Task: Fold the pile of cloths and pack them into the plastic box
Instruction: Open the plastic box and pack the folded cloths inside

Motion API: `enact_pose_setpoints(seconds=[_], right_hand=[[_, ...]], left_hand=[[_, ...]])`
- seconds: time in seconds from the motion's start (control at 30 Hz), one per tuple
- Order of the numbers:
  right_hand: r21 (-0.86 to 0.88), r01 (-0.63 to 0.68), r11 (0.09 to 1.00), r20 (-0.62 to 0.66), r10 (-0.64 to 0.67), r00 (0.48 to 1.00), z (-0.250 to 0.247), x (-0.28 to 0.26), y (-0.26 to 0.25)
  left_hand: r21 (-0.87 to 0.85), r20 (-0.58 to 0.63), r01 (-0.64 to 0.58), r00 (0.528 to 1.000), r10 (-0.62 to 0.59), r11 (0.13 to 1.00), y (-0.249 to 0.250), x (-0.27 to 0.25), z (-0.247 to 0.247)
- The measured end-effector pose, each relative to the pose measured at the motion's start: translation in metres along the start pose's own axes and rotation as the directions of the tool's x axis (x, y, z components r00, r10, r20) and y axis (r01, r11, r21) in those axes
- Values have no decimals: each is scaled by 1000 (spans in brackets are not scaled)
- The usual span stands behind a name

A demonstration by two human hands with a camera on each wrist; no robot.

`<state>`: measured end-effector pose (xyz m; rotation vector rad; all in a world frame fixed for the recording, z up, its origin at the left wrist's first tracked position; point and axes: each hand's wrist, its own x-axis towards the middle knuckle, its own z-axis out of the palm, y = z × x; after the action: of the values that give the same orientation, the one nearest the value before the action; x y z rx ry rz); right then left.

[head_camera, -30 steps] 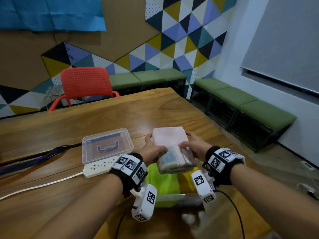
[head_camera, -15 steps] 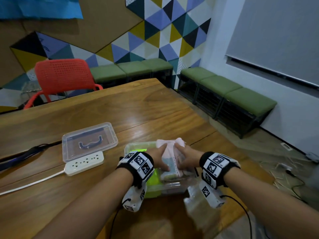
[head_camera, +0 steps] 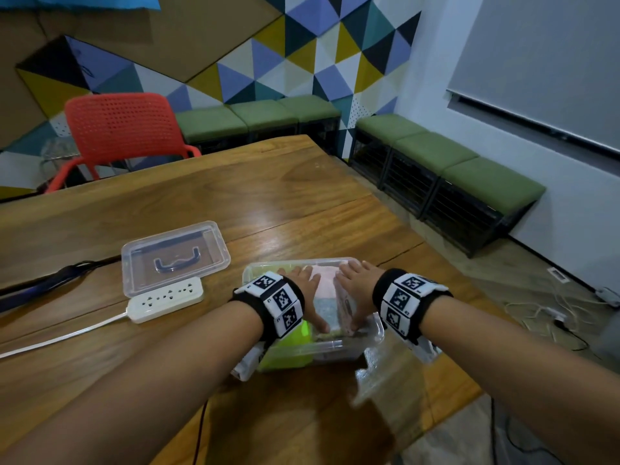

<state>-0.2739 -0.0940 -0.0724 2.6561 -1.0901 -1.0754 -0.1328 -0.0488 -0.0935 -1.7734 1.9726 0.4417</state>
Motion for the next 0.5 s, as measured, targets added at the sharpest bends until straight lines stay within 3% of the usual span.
enact_pose_setpoints(seconds=[0.23, 0.33, 0.5], right_hand=[[-188, 69, 980, 13, -68, 998, 9, 31, 8], [-363, 58, 930, 68, -35, 997, 12, 34, -2], [-263, 81, 961, 142, -45, 989, 10, 34, -20]], left_hand=[[247, -23, -26, 999, 32, 969, -7, 44, 31], [349, 124, -97, 991, 56, 932, -3, 57, 33], [400, 147, -146, 985, 94, 905, 2, 79, 55]])
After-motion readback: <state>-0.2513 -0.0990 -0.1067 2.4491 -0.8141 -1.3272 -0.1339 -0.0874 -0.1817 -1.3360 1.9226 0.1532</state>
